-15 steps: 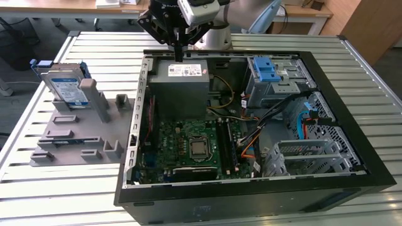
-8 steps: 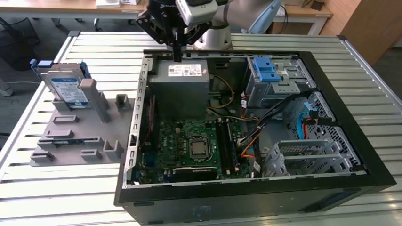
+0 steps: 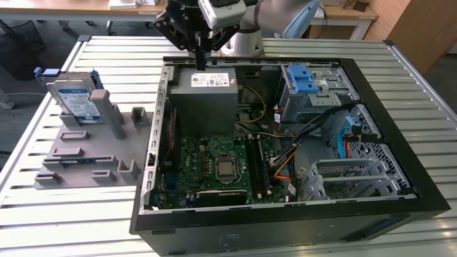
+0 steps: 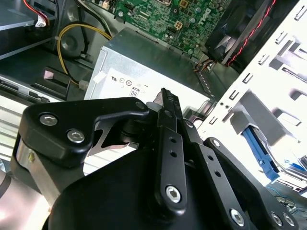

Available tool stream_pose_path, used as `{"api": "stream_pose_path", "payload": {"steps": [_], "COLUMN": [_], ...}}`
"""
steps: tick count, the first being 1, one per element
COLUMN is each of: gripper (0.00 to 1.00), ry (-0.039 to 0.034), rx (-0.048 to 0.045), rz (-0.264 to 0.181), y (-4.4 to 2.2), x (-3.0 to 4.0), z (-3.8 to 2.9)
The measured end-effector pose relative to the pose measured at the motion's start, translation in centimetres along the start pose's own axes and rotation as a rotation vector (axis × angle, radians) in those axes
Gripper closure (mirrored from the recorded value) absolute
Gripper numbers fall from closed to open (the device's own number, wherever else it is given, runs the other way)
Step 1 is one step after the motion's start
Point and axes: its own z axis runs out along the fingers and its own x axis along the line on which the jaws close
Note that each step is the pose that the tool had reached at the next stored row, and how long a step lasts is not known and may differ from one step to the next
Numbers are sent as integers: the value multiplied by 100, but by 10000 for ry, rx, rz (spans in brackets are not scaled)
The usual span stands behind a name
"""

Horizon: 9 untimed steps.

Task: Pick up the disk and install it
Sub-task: 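Reach for the disk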

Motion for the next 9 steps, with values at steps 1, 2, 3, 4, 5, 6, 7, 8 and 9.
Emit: {"api": "stream_pose_path", "payload": {"steps": [1,2,3,4,5,6,7,8,9], "gripper": [89,89,89,89,89,89,89,89,89], "ry": [-1,0,0,0,-1,0,0,0,0], "rx": [-1,-1,-1,0,-1,-1,-1,0,0], "rz": [0,0,0,0,0,0,0,0,0], "y": [0,-1,-2,-2,-2,-2,-2,-3,-4], "x": [2,14,23,25,26,28,31,32,49], "z": [0,0,1,1,1,1,1,1,3]}}
